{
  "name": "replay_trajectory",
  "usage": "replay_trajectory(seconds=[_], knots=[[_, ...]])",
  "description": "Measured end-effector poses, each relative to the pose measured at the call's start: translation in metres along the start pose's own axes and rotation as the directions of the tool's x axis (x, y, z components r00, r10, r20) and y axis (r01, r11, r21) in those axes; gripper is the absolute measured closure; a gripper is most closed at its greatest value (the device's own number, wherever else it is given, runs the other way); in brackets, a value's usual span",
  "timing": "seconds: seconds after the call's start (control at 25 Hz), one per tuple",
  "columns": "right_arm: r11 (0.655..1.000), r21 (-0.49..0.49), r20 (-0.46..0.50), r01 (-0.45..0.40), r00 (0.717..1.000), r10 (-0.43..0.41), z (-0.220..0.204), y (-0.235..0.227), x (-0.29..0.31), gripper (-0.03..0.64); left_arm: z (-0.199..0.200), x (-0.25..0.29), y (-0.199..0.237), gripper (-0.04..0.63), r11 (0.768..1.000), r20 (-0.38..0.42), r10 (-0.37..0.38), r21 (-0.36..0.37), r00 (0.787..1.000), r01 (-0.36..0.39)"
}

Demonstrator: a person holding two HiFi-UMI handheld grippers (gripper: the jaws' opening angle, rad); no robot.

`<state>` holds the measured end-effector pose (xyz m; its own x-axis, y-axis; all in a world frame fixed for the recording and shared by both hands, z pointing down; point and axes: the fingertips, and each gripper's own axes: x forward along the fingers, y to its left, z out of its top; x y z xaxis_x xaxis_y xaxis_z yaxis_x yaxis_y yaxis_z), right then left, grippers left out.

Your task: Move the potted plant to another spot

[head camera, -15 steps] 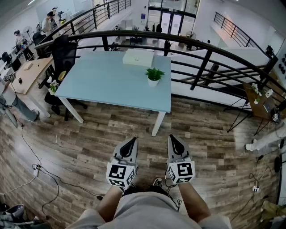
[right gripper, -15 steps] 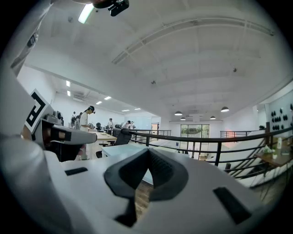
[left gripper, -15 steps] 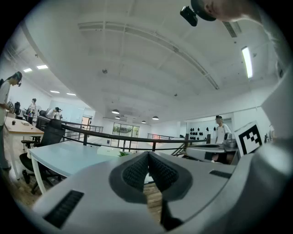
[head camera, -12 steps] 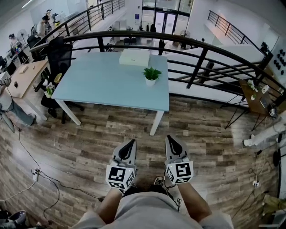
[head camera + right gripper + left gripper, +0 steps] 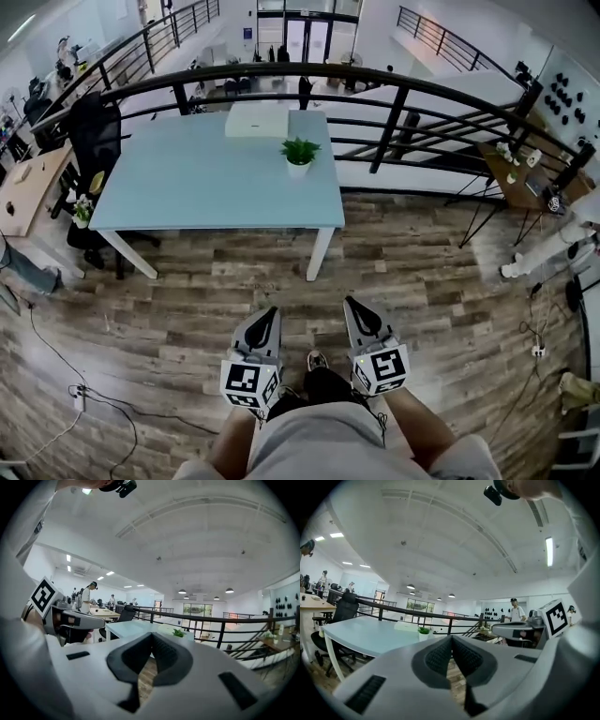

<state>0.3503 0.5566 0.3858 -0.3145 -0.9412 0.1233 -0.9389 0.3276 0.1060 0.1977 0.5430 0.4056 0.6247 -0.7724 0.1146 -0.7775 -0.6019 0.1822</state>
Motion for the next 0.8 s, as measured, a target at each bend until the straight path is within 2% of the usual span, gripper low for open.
replay_trajectory(seconds=[0.16, 0.24, 0.36, 0.52, 0.68, 0.8], knots=[[0.999, -0.027, -0.034, 0.031, 0.999, -0.031, -0.012, -0.006, 0.002, 0.608, -0.018, 0.005, 0.007, 0.583, 1.0, -0.048, -0.013, -0.019, 0.999, 0.012], [0.999, -0.038, -0.049, 0.035, 0.998, -0.036, -0.018, -0.012, 0.008, 0.576, -0.021, 0.013, 0.012, 0.583, 1.0, -0.064, -0.02, -0.022, 0.998, 0.018], [0.999, -0.015, -0.076, 0.04, 0.996, -0.041, -0.034, -0.025, 0.023, 0.557, -0.02, 0.031, 0.021, 0.583, 1.0, -0.075, -0.026, -0.012, 0.997, 0.025], [1.0, -0.007, -0.094, 0.028, 0.995, -0.028, -0.048, -0.041, 0.057, 0.518, -0.022, 0.062, 0.048, 0.583, 1.0, -0.096, -0.002, -0.003, 0.995, 0.002], [1.0, 0.024, -0.09, 0.013, 0.996, -0.011, -0.051, -0.067, 0.092, 0.445, -0.022, 0.099, 0.065, 0.583, 1.0, -0.124, 0.003, -0.001, 0.992, -0.003], [0.999, 0.039, -0.087, 0.02, 0.996, -0.017, -0.052, -0.094, 0.108, 0.434, -0.015, 0.129, 0.068, 0.583, 1.0, -0.129, 0.002, 0.01, 0.992, -0.001]])
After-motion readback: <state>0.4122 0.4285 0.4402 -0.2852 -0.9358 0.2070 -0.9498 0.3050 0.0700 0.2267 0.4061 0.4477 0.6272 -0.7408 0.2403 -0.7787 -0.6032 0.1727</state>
